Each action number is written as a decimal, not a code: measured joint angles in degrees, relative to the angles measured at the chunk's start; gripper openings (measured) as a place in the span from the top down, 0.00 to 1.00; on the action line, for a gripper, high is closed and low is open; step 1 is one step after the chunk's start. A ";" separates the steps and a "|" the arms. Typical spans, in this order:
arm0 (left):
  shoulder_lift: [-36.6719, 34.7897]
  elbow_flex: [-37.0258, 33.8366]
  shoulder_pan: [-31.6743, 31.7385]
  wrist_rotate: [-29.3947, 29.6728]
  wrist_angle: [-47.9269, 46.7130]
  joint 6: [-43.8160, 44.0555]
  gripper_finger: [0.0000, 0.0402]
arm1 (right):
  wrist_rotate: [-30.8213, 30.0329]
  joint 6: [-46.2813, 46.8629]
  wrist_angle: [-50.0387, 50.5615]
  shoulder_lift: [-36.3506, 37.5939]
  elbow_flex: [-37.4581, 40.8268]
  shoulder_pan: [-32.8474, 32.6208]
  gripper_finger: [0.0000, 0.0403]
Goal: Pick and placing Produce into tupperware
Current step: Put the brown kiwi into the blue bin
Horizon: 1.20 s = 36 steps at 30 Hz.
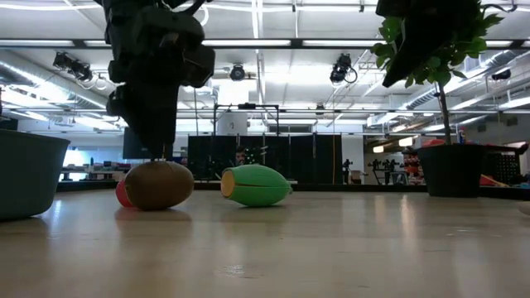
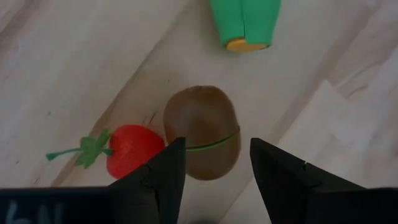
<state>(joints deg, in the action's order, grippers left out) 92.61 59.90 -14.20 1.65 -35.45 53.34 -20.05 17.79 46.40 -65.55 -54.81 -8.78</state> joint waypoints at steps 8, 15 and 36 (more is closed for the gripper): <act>-0.34 0.00 0.00 0.00 0.37 -0.63 0.56 | 0.00 -1.03 -0.95 -0.05 0.00 -0.02 0.53; -0.34 0.00 0.05 0.00 1.86 -0.04 0.56 | 0.00 -1.43 -1.19 -0.03 0.00 -0.01 0.53; -0.34 0.00 0.11 -0.38 3.62 -4.79 0.53 | 0.00 -1.45 -1.27 -0.03 -0.02 -0.02 0.53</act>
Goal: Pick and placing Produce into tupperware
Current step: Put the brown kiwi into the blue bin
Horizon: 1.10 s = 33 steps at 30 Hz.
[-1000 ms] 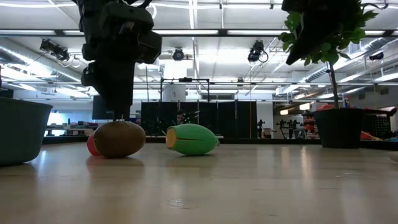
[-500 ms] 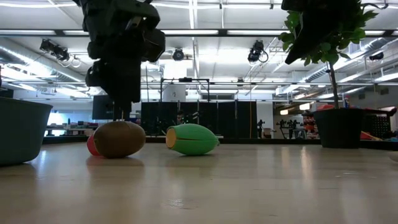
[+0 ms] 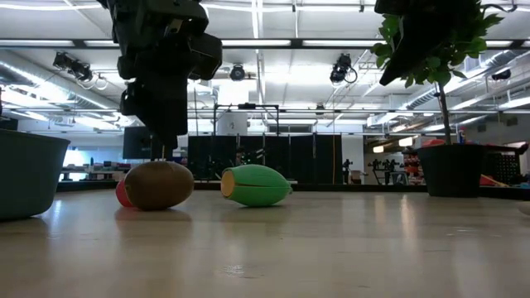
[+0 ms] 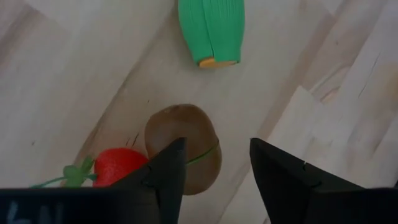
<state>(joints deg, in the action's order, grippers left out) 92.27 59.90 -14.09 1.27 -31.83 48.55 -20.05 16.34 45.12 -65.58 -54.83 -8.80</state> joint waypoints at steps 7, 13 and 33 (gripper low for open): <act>0.00 0.00 0.00 -0.03 -1.60 2.88 0.40 | 0.00 -0.04 0.00 0.00 0.00 -0.02 0.53; 0.58 0.00 -0.39 -0.03 -2.05 4.93 0.32 | -0.02 -0.17 0.00 0.00 0.00 -0.02 0.53; 7.39 0.00 -0.72 -0.03 -1.60 4.81 0.31 | 0.00 -1.44 -0.77 0.04 -0.02 -0.02 0.53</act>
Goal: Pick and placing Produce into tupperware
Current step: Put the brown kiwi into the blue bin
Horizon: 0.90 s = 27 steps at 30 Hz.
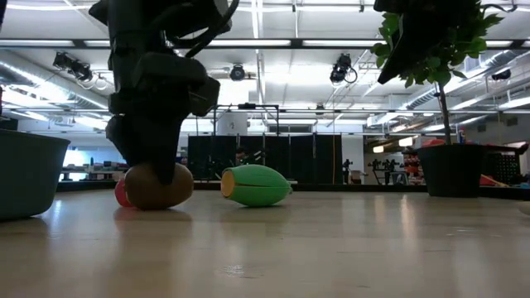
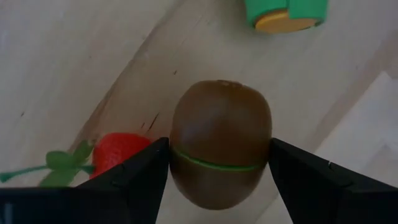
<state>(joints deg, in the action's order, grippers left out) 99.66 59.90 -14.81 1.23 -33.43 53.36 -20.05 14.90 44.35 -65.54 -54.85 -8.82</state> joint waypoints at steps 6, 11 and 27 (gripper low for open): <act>1.76 0.00 0.00 -0.02 0.64 -0.19 0.32 | 0.00 -0.07 -0.43 0.00 0.00 0.00 0.53; 2.18 0.01 0.00 0.02 1.72 -1.54 0.32 | 0.00 -0.09 -0.50 -0.02 0.00 0.00 0.53; 4.31 0.22 -0.04 -0.99 3.34 -2.75 0.34 | 0.00 -0.09 -0.75 -0.02 0.00 0.00 0.53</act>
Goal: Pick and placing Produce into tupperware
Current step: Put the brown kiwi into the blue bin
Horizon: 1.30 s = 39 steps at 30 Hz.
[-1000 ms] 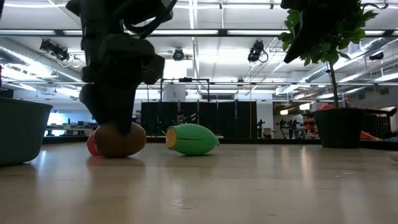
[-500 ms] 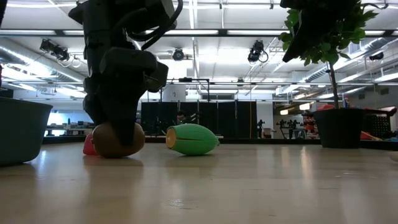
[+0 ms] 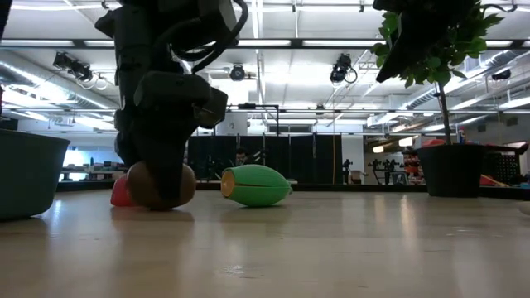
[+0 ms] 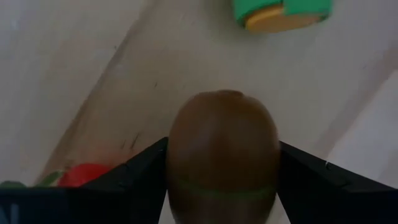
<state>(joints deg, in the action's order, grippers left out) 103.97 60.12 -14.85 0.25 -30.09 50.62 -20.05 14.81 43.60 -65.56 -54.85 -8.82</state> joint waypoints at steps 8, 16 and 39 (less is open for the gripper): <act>-0.53 -0.12 0.07 -0.41 0.29 0.03 0.40 | 0.00 -0.18 -0.20 0.00 0.00 0.00 0.53; -0.67 1.79 0.04 -2.20 -0.43 -2.52 0.40 | 0.00 -0.41 -0.43 -0.02 0.00 0.00 0.53; -0.90 26.71 -5.85 -4.52 -47.13 -7.23 0.40 | 0.00 0.39 -0.40 0.00 0.00 0.02 0.53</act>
<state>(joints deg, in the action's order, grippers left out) 103.07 86.83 -20.70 -4.27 -77.23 43.39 -20.05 15.20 43.20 -65.56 -54.85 -8.80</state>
